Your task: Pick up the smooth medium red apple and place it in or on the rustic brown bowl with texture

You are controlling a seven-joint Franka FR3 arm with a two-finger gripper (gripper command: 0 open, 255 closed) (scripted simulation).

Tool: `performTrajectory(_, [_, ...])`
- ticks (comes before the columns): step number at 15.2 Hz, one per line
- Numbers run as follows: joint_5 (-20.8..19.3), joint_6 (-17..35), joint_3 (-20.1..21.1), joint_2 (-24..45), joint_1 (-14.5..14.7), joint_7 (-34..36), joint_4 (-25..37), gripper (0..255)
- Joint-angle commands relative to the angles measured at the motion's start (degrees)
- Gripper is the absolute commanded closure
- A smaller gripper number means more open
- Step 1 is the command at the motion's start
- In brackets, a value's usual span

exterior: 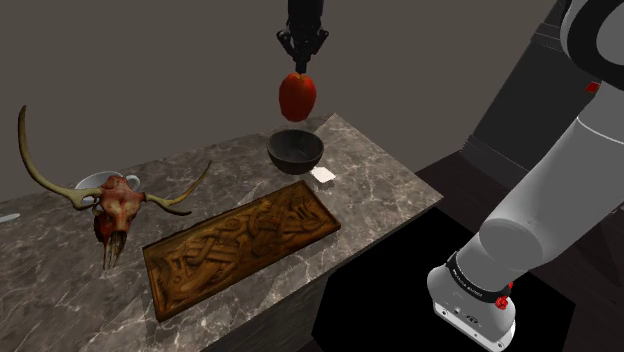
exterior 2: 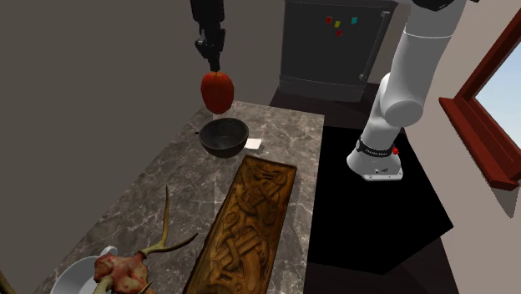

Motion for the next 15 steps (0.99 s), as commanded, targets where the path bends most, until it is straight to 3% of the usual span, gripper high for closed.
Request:
performTrajectory(1, [0.14, 1.63, -0.05, -0.36, -0.08, -0.05, -1.91, 255])
performTrajectory(15, [0.37, 12.62, -0.21, -1.09, -0.32, -0.03, -13.57, 255])
